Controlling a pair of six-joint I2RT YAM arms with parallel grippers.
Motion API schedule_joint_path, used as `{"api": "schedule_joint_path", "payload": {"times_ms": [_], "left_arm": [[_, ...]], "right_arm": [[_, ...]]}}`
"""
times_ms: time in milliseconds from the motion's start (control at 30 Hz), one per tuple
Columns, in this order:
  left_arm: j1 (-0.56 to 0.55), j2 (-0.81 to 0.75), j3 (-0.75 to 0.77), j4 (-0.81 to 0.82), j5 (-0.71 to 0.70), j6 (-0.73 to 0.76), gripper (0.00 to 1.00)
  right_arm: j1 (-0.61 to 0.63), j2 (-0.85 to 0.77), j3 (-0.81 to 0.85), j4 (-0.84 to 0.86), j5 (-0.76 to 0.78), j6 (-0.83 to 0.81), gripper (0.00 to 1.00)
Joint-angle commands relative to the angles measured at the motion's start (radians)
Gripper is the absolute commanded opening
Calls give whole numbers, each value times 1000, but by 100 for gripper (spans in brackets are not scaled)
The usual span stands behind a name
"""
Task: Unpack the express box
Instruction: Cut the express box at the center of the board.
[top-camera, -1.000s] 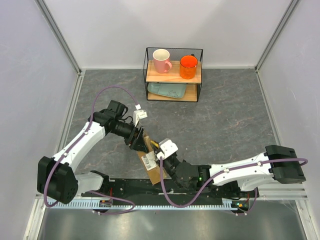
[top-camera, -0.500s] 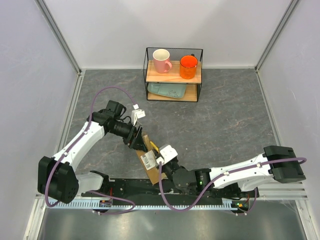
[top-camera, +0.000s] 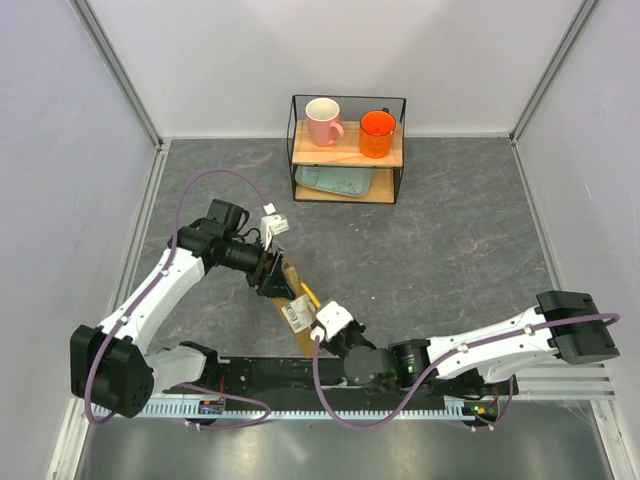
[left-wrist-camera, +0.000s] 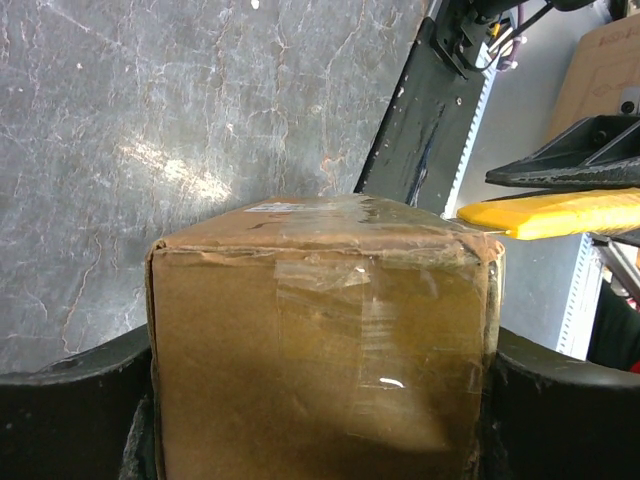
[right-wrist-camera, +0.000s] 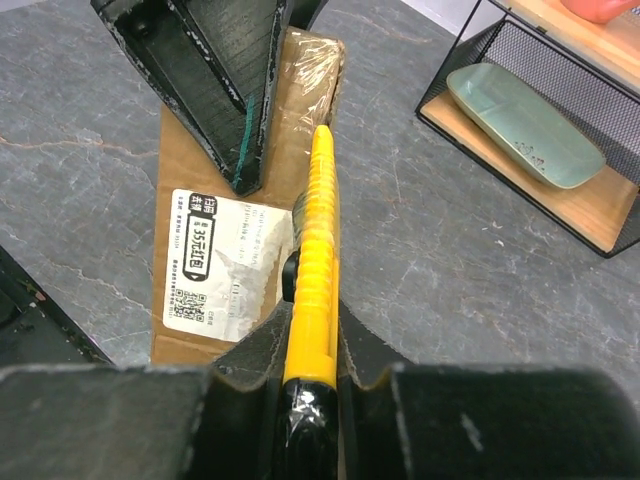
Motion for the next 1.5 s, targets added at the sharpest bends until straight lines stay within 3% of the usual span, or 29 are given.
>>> {"api": "schedule_joint_path", "payload": {"times_ms": [0,333,1000,1467], "left_arm": [[-17,-38,14,75,25,33,47],[-89,-78,66,103,-104,27,46],[-151,-95,56,90,-131,28,46],[-158,-94,60,86,-131,27,46]], "right_arm": [[16,-39,52,29,-31,-61,0],[16,-56,127,137,-55,-113,0],[13,-24,133,275,-84,-171,0],[-13,-2,144,275,-129,-168,16]]}}
